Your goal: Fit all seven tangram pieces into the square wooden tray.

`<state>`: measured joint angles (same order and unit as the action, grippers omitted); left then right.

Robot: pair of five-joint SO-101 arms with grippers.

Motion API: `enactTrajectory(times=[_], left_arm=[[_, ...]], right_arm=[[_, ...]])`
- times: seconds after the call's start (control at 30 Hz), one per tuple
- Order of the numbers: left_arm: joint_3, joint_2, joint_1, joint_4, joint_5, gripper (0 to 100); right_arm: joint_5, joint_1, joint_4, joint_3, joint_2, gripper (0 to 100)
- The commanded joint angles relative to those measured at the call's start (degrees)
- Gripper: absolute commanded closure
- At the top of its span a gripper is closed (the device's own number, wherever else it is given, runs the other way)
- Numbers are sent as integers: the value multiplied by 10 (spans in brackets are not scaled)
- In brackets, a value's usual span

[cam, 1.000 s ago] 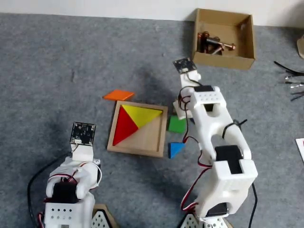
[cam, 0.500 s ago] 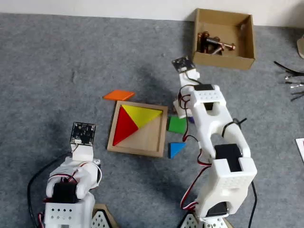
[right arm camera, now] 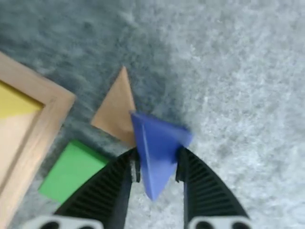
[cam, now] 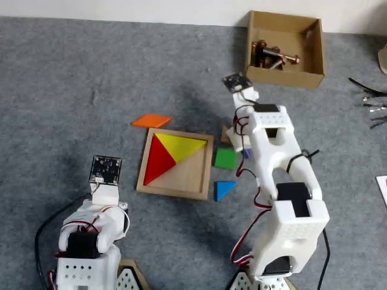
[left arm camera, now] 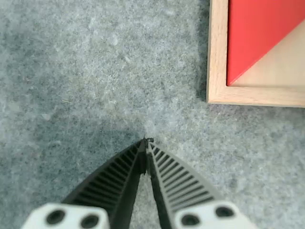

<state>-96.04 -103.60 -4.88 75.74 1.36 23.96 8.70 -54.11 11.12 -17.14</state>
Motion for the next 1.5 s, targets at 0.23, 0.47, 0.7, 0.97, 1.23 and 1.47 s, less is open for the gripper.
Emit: enactTrajectory(times=[0.23,0.47,0.7,0.97,1.23,1.47], left_arm=[[-11,-9,-7,3,4,995],[-11,-9,-7,3,4,995],[-11,-9,-7,3,4,995],[-11,-9,-7,3,4,995],[-11,-9,-7,3,4,995],[-11,-9,-7,3,4,995]], right_arm=[[6,-11,-9,-20,-2,980],[4,-11,-74,-46,-1,994],[6,-31,-206,-171,-1,994],[102,10,-443,-385,0,994],[121,109,-469,-378,113,994],[141,237,-444,-173,298,994]])
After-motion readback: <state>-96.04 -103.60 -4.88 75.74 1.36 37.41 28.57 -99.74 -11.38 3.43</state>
